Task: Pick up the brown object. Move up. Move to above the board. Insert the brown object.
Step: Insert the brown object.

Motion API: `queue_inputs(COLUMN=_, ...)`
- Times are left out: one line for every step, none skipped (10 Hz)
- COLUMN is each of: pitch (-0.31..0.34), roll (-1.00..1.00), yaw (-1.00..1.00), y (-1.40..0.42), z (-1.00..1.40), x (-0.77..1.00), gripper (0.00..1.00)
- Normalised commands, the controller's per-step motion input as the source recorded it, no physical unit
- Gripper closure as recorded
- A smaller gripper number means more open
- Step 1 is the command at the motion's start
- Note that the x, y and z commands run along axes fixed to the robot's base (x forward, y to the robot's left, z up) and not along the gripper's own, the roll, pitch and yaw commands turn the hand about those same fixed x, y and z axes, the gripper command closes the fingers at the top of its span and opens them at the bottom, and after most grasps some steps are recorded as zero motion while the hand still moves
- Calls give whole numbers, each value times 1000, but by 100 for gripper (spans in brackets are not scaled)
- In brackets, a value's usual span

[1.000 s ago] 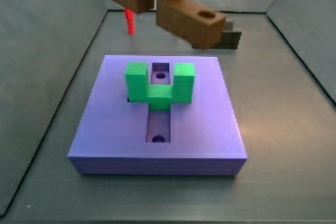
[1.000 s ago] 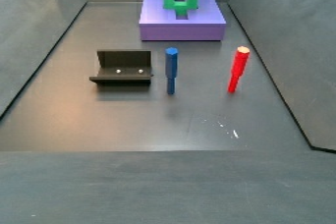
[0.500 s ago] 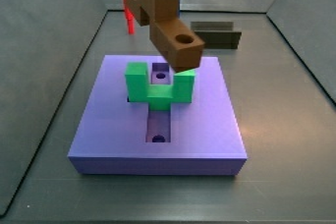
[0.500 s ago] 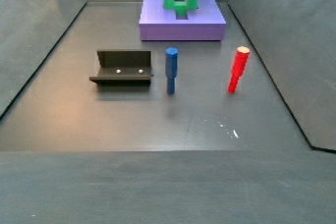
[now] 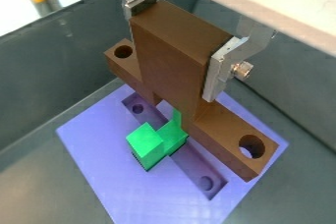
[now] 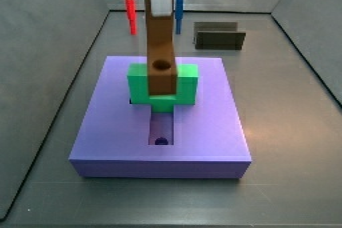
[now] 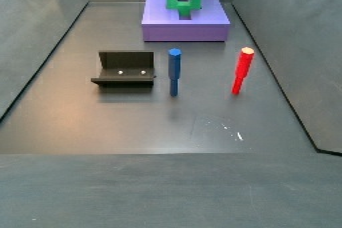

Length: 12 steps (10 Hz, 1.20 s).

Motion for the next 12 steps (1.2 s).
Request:
queue_inputs(pitch=-19, roll=-71, yaw=-326, y=0, z=-337, x=49, gripper=100)
queue_inputs(pitch=-19, roll=-11, yaw=-83, y=0, z=-286, x=26, gripper=100)
queue_inputs(pitch=-29, roll=0, yaw=-49, y=0, z=-277, x=26, gripper=100)
queue_inputs(pitch=-27, roll=0, yaw=-140, y=0, z=-289, x=0, gripper=100)
queue_inputs(pitch=-20, roll=0, yaw=-157, y=0, z=-280, x=0, gripper=100)
queue_inputs(pitch=-20, roll=0, yaw=-214, y=-11, z=-291, x=17, gripper=100)
queue_inputs(pitch=-43, roll=0, yaw=-294, y=-17, z=-343, x=66, gripper=100)
queue_inputs(pitch=-46, roll=0, yaw=-303, y=-34, z=-357, x=137, gripper=100)
queue_inputs(pitch=-59, roll=0, yaw=-277, y=-17, z=-366, x=123, gripper=100)
queue_inputs(pitch=-56, roll=0, yaw=-254, y=0, z=-354, x=83, gripper=100)
queue_inputs(pitch=-51, roll=0, yaw=-200, y=0, z=-320, x=49, gripper=100)
queue_inputs(pitch=-53, roll=0, yaw=-189, y=0, z=-311, x=26, gripper=100)
